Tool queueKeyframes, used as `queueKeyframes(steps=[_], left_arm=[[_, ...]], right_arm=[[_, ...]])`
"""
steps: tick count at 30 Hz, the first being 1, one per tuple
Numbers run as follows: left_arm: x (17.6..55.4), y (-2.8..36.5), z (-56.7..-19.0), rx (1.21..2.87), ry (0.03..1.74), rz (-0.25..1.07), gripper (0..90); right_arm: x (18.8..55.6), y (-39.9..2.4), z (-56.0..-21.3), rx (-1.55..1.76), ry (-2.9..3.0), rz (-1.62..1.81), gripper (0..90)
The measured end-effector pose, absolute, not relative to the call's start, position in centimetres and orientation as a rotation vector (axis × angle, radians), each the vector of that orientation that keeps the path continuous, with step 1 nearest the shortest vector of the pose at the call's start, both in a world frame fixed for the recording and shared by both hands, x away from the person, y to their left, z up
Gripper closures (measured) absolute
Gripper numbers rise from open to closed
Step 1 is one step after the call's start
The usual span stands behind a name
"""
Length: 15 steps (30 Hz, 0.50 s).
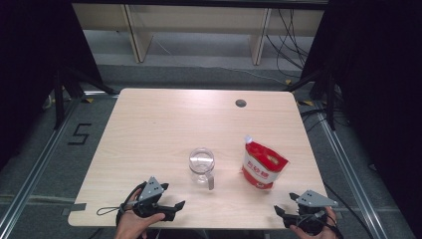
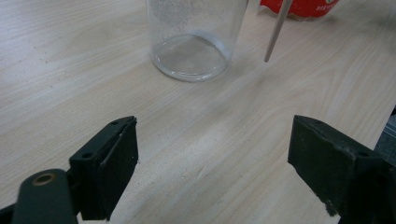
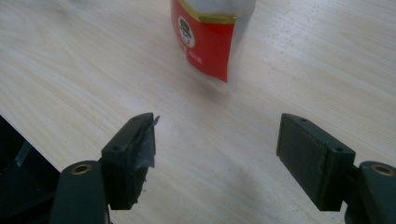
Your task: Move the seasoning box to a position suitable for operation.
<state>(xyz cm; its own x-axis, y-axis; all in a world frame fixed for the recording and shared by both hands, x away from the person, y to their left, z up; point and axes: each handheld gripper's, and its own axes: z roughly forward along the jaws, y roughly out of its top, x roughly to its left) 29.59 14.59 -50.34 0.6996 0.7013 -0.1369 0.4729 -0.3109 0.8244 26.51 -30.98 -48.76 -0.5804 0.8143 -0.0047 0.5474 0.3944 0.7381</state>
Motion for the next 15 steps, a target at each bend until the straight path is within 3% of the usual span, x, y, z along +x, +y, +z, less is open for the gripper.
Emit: queueKeyframes(steps=[15], left_arm=[[29.38,14.1,-50.27,1.98,0.884,0.321,17.9]], right_arm=[[26.55,-31.03,-48.82,1.172,2.293,0.99,28.2]])
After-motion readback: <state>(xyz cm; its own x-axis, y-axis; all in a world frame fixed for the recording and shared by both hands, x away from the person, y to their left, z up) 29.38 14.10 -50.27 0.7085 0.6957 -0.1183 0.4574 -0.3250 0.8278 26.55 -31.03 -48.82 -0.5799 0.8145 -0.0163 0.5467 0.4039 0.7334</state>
